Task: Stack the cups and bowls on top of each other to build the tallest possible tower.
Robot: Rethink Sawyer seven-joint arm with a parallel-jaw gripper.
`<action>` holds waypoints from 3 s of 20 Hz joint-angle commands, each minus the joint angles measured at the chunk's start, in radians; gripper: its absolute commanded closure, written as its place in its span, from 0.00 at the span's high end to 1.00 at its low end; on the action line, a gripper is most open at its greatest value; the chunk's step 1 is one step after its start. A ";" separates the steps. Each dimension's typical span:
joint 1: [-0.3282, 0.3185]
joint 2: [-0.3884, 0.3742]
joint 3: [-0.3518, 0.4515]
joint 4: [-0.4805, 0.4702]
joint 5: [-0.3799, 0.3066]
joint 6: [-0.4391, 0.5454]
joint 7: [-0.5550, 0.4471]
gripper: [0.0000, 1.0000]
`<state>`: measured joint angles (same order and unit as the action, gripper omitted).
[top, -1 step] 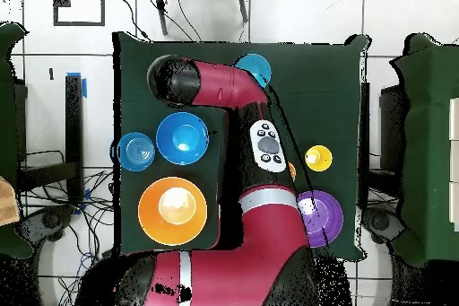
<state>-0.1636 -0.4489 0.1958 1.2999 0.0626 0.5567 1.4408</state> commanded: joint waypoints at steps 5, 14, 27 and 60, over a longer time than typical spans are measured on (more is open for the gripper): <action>0.021 0.003 0.097 0.273 -0.009 -0.188 0.195 1.00; 0.043 0.103 0.082 0.282 -0.042 -0.365 0.211 1.00; 0.065 0.188 0.014 0.254 -0.064 -0.461 0.185 1.00; -0.127 0.041 0.218 0.324 -0.189 -0.135 0.143 1.00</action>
<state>-0.3376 -0.4042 0.2970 1.6217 -0.1564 0.2964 1.5086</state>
